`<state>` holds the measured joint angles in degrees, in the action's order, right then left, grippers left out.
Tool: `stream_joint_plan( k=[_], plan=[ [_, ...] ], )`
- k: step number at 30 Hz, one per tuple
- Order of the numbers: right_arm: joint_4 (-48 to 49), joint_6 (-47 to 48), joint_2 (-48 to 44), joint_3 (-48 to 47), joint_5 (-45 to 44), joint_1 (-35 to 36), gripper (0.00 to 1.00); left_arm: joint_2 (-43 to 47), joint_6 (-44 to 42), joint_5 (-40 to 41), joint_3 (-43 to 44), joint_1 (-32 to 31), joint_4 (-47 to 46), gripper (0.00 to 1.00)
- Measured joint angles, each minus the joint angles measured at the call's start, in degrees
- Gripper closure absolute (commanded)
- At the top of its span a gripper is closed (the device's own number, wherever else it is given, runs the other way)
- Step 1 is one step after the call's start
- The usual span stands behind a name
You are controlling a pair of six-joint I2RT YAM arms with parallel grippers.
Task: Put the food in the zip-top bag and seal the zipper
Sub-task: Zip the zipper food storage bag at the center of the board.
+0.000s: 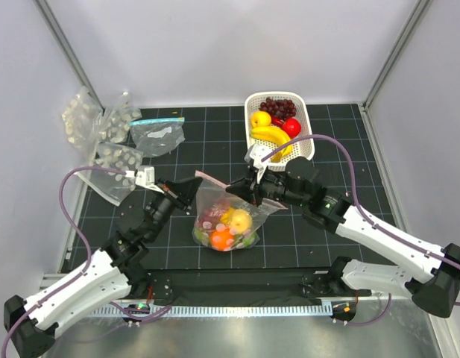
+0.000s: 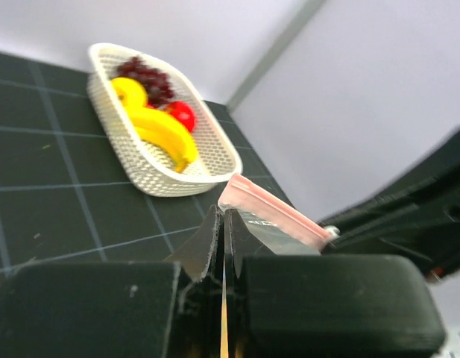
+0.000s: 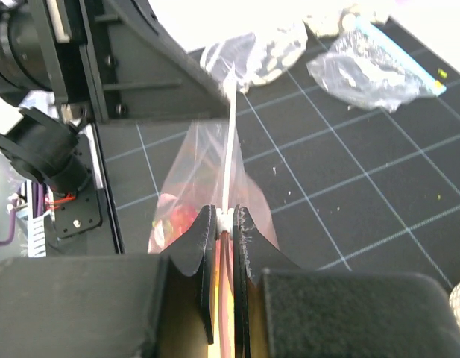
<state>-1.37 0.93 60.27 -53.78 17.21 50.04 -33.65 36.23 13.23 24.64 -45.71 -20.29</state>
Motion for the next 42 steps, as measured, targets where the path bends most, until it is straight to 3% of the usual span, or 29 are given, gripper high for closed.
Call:
stream_joint_plan(
  k=[20, 29, 30, 33, 34, 35, 36, 39, 42],
  plan=[
    [-7.3, -1.4, 0.9, -2.0, -4.3, -0.1, 0.99, 2.7, 21.8, 43.2, 4.3, 2.0, 30.4, 1.0],
    [-11.7, -1.4, -3.0, -2.3, -6.6, -0.3, 0.99, 2.6, 23.3, 47.6, 4.5, 2.1, 34.5, 0.99],
    [-11.7, -1.5, -3.2, -2.3, -6.6, -0.3, 0.99, 3.6, 22.8, 46.8, 4.4, 2.1, 34.2, 0.97],
    [-12.0, -1.5, -3.1, -2.3, -6.6, -0.3, 0.99, 7.0, 18.4, 43.4, 2.8, 2.1, 29.7, 0.73],
    [-12.0, -1.5, -3.0, -2.3, -6.6, -0.3, 0.99, 8.9, 16.3, 41.4, 1.9, 2.1, 27.4, 0.55],
    [-12.0, -1.5, -2.8, -2.3, -6.6, -0.3, 0.99, 10.6, 14.0, 39.6, 1.0, 2.1, 25.3, 0.47],
    [-12.0, -1.5, -2.6, -2.3, -6.6, -0.3, 0.99, 12.2, 12.1, 37.5, 0.0, 2.1, 22.9, 0.31],
    [-12.1, -1.5, -2.1, -2.3, -6.6, -0.3, 0.99, 14.8, 7.5, 31.4, -1.9, 2.1, 16.8, 0.14],
    [-12.1, -1.5, -2.1, -2.3, -6.6, -0.3, 0.99, 14.1, 4.3, 25.9, -2.2, 2.1, 12.9, 0.06]
  ],
)
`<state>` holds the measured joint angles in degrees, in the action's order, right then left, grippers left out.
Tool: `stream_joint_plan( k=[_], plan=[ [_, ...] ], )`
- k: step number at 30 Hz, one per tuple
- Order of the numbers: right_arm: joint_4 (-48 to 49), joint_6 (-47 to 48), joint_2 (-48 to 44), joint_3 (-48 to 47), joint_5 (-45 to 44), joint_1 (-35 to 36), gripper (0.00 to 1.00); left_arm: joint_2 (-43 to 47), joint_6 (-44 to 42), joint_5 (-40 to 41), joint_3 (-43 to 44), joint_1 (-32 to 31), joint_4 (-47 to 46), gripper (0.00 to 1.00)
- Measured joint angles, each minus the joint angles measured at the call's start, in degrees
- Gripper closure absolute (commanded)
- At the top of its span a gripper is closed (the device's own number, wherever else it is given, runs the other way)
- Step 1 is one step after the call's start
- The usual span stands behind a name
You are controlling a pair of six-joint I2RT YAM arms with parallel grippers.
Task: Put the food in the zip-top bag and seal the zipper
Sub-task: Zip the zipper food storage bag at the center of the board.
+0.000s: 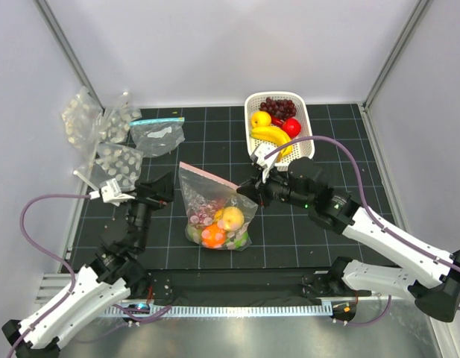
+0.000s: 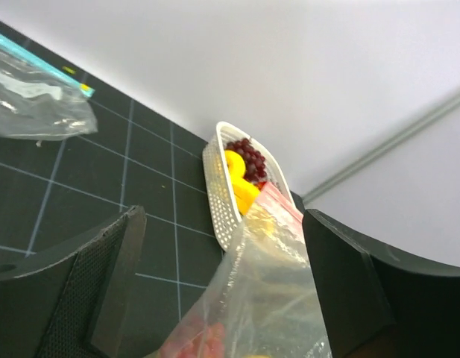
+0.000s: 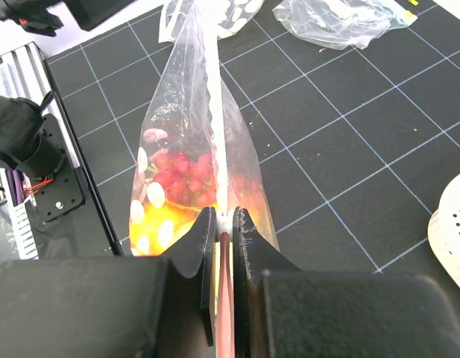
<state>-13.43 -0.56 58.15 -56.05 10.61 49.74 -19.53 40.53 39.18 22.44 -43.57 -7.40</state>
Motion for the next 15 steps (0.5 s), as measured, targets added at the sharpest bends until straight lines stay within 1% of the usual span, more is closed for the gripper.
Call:
stream_joint_plan(
  k=[3, 5, 9, 15],
  plan=[
    [0.0, 0.0, 0.0, 0.0, 0.0, 0.0, 0.99, -4.4, -1.0, -3.5, 1.7, 0.0, -0.5, 0.0],
    [0.0, 0.0, 0.0, 0.0, 0.0, 0.0, 0.99, -8.9, -0.9, -4.9, 4.1, 0.0, 0.1, 0.0],
    [0.0, 0.0, 0.0, 0.0, 0.0, 0.0, 0.99, -15.3, -0.4, -7.3, 8.1, 0.0, 1.1, 0.0],
    [0.0, 0.0, 0.0, 0.0, 0.1, 0.0, 0.99, -16.3, -0.3, -9.5, 8.5, 0.0, 1.2, 0.0]
  ],
)
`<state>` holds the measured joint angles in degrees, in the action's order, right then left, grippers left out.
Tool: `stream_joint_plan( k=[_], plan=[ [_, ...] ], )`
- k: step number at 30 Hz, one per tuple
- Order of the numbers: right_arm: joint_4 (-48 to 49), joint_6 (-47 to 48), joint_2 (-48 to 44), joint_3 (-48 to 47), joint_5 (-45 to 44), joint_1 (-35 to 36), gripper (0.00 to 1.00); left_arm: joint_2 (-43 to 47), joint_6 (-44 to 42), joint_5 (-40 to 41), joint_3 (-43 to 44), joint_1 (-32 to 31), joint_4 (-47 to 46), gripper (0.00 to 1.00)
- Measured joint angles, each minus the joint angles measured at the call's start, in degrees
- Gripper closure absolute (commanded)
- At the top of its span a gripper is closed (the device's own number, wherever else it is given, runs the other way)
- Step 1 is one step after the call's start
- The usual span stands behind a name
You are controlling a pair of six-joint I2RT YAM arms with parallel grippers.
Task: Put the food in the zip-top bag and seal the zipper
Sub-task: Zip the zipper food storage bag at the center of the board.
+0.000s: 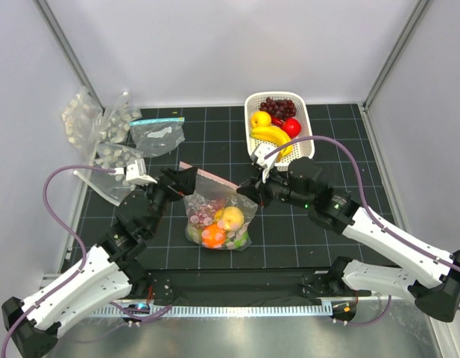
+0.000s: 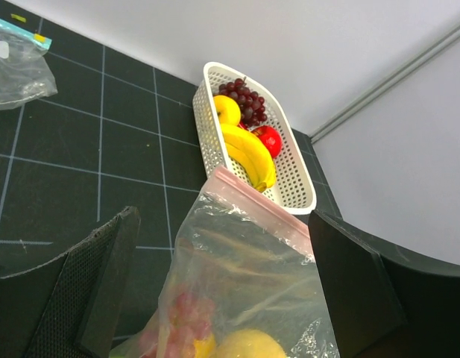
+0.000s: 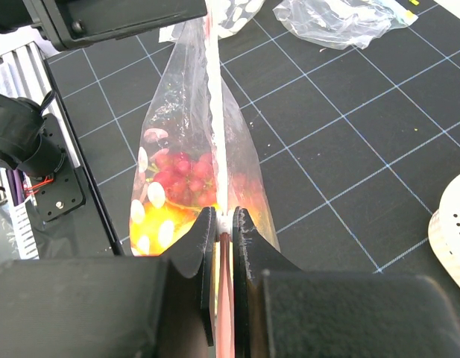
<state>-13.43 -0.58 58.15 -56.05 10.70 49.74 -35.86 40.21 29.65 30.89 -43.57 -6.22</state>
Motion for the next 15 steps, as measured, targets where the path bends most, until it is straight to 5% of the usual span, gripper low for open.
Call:
stream_joint_plan(
  k=[10, 15],
  plan=[
    [0.0, 0.0, 0.0, 0.0, 0.7, 0.0, 0.99, -4.0, 0.1, -3.3, 0.1, 0.0, -1.6, 0.0],
    [-0.1, 0.0, 0.4, 0.0, 1.3, 0.0, 0.99, -6.9, 0.4, -5.9, 0.1, 0.0, -2.2, 0.46]
  ],
)
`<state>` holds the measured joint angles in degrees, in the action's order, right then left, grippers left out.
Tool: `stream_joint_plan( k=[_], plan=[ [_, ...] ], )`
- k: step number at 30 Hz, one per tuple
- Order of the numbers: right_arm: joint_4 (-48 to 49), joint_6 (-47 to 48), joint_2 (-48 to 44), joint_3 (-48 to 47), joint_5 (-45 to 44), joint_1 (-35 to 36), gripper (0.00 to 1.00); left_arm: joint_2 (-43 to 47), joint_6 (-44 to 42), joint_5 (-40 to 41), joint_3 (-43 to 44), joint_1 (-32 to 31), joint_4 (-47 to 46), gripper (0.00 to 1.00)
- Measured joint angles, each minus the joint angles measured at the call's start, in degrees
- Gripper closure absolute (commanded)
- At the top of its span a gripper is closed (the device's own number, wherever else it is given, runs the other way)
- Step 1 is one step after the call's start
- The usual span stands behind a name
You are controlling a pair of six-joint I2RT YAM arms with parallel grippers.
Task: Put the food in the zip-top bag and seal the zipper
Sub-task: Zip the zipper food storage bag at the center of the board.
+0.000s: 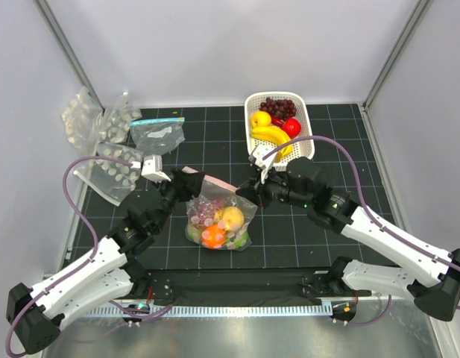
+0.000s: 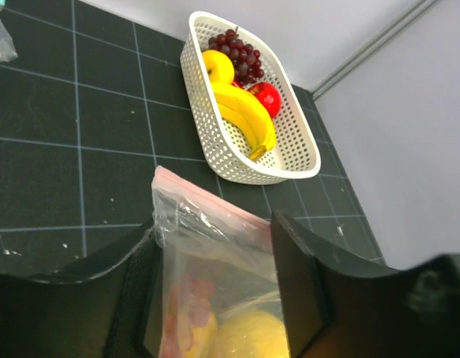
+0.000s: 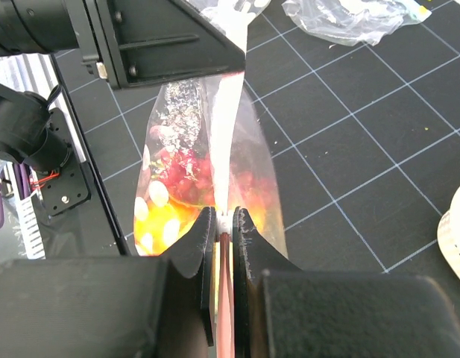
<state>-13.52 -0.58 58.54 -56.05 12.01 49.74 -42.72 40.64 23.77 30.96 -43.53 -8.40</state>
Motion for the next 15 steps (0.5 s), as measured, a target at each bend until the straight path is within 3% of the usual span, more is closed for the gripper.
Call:
stream_joint_plan(
  k=[2, 8, 15],
  plan=[
    [-0.2, 0.0, 0.2, 0.0, 0.2, 0.0, 0.99, 0.0, -0.2, -0.5, 0.0, 0.0, -0.2, 0.65],
    [-0.3, 0.0, 0.3, 0.0, 0.2, 0.0, 0.99, 1.8, -0.4, 0.4, 0.0, 0.0, -0.3, 0.98],
    [-0.2, 0.0, 0.4, 0.0, 0.3, 0.0, 0.99, 4.0, 0.9, 2.7, 0.0, -0.3, 0.1, 0.99]
  ],
)
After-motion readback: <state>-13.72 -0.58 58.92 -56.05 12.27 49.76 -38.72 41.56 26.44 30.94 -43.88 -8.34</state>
